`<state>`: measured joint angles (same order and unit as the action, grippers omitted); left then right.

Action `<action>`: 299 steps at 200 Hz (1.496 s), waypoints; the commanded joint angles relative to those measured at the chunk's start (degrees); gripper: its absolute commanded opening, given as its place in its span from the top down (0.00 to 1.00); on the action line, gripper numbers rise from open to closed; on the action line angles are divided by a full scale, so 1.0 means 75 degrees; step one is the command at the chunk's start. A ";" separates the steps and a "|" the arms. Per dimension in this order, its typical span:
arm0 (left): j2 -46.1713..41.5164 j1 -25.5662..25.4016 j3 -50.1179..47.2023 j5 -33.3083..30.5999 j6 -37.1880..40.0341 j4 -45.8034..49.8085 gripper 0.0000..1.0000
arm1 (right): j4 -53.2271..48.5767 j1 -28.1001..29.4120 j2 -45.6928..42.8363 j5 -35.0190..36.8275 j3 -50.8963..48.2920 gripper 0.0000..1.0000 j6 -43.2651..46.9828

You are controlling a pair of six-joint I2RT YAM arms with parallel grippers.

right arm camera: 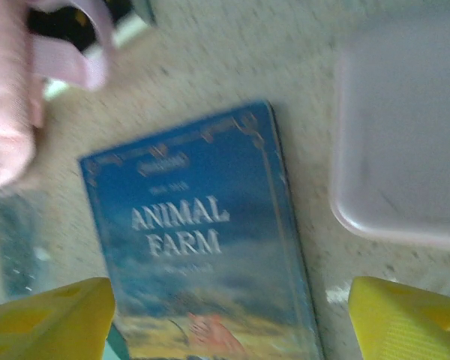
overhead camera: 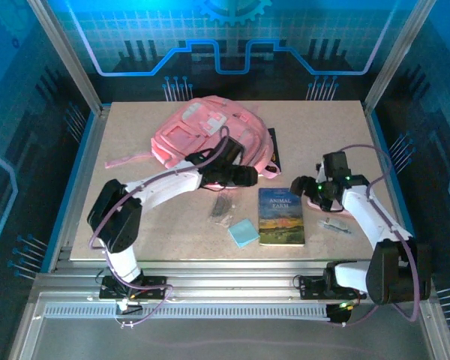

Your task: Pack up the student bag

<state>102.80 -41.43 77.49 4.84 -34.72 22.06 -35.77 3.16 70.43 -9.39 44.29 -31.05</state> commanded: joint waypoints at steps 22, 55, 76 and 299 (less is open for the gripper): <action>0.0945 -0.0596 0.0081 0.0528 -0.0766 -0.0104 0.54 | 0.0473 -0.0105 -0.0163 -0.0518 -0.1202 0.22 0.0156; 0.1465 -0.0698 0.0110 0.0527 -0.0795 -0.0094 0.56 | 0.1451 -0.0071 0.0173 -0.1357 -0.1707 0.27 0.0085; 0.1726 -0.0700 0.0121 0.0547 -0.0877 -0.0131 0.56 | 0.1737 0.0034 0.0218 -0.1834 -0.1775 0.30 0.0047; 0.1532 0.0038 0.0535 0.1722 -0.0871 -0.0810 0.36 | 0.1288 -0.0235 0.0177 -0.3886 -0.0144 1.00 0.0196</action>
<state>117.69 -44.05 79.35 13.89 -43.13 20.29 -23.51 3.29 72.34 -32.51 37.23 -31.86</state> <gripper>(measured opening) 0.583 0.052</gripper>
